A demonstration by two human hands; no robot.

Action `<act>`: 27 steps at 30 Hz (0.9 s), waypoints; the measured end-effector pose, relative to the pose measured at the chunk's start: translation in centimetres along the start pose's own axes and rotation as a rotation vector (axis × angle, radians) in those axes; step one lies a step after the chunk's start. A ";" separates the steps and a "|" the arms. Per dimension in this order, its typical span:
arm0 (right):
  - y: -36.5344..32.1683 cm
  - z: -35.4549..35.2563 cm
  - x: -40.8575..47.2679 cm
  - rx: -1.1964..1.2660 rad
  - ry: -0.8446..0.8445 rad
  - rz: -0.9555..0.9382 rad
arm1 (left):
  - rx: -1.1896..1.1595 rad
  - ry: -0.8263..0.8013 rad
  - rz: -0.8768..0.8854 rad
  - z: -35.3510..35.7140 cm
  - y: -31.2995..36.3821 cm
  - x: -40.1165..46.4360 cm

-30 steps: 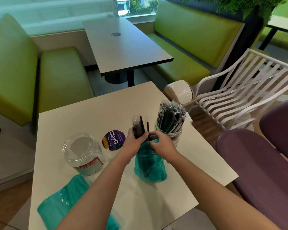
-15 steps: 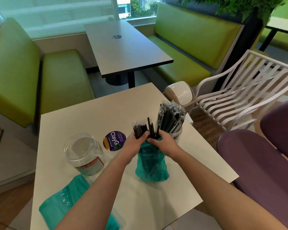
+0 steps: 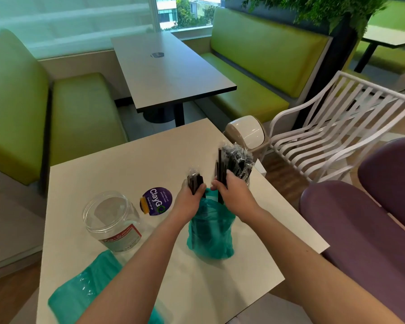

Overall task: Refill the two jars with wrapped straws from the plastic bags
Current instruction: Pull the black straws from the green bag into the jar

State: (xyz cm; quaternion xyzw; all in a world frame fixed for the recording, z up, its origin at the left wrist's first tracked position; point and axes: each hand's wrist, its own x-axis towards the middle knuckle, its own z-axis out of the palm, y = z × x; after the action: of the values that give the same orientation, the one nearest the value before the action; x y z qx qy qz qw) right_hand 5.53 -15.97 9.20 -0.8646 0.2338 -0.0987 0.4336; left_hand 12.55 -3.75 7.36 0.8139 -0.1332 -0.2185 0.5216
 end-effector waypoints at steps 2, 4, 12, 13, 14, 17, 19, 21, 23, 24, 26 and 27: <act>-0.8 -1.2 0.4 0.011 0.066 -0.038 | 0.003 -0.003 -0.001 0.2 0.3 0.1; -1.6 -2.6 1.0 0.024 0.136 -0.064 | 0.000 -0.003 -0.012 0.3 0.5 0.1; -5.7 -7.9 2.6 0.109 0.433 -0.181 | 0.001 -0.008 -0.040 0.4 0.4 0.1; -6.0 -8.2 2.6 0.114 0.464 -0.200 | -0.001 -0.007 -0.043 0.4 0.3 0.1; -6.2 -8.3 2.7 0.116 0.480 -0.216 | -0.005 -0.005 -0.048 0.3 0.2 0.2; -5.9 -7.8 2.7 0.025 0.469 -0.229 | 0.000 0.003 -0.051 0.3 0.0 0.2; -5.2 -6.8 2.8 -0.083 0.427 -0.206 | 0.004 0.006 -0.053 0.3 -0.1 0.2; -4.0 -5.6 2.9 -0.145 0.343 -0.150 | 0.013 0.008 -0.056 0.2 -0.2 0.3; -2.8 -4.5 3.2 -0.193 0.230 -0.080 | 0.016 0.012 -0.054 0.2 -0.4 0.3; -2.4 -4.1 3.3 -0.222 0.185 -0.047 | 0.014 0.014 -0.054 0.1 -0.4 0.4; -2.3 -3.6 3.3 -0.298 0.154 -0.011 | 0.007 0.013 -0.052 0.1 -0.6 0.4; -2.5 -3.6 3.3 -0.351 0.176 -0.024 | 0.004 0.013 -0.051 0.1 -0.6 0.4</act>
State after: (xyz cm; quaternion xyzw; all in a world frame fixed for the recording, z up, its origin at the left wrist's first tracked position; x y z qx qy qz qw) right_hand 7.87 -18.83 13.21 -0.9176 0.2743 -0.1368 0.2530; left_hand 12.89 -3.73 6.68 0.8194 -0.1095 -0.2263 0.5152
